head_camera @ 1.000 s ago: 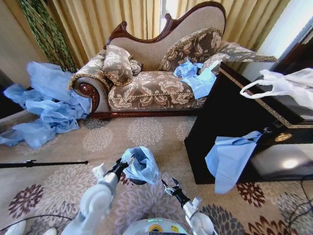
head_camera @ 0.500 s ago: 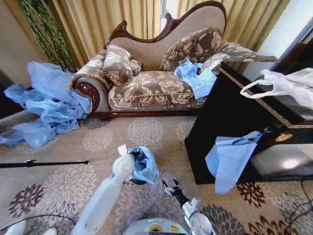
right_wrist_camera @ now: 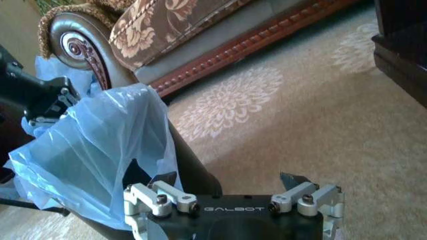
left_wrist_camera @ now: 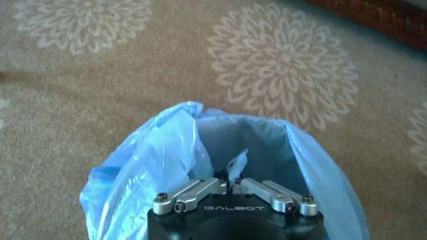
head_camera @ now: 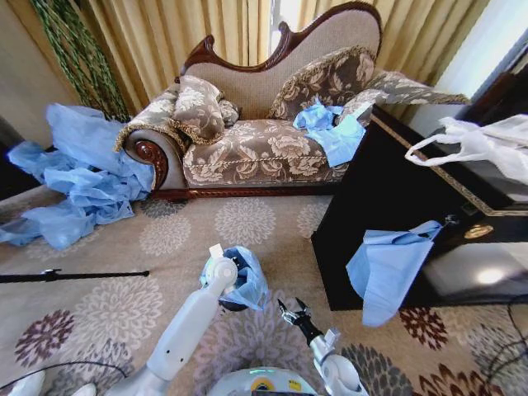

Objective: Place a garbage bag over the trash bin.

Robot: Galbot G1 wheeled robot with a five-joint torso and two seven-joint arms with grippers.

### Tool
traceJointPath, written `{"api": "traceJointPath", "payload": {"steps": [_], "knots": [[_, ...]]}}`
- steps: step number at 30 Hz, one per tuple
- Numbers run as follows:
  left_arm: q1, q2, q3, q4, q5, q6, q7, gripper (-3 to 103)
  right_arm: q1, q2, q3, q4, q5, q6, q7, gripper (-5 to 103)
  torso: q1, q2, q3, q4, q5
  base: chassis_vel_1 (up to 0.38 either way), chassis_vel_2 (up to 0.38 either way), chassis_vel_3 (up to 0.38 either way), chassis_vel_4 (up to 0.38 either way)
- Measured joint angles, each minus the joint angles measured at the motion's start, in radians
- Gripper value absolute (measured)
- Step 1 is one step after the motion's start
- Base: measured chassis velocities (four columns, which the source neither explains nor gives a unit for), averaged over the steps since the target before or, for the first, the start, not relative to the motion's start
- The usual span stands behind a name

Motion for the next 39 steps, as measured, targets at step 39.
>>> {"api": "traceJointPath", "payload": {"steps": [39], "knots": [[-0.08, -0.187, -0.043, 0.567, 0.256, -0.062, 0.226, 0, 0.013, -0.021, 0.007, -0.023, 0.001, 0.002, 0.001, 100, 0.0, 0.0, 0.0, 0.0, 0.0, 0.0, 0.0, 0.0, 0.0]]}}
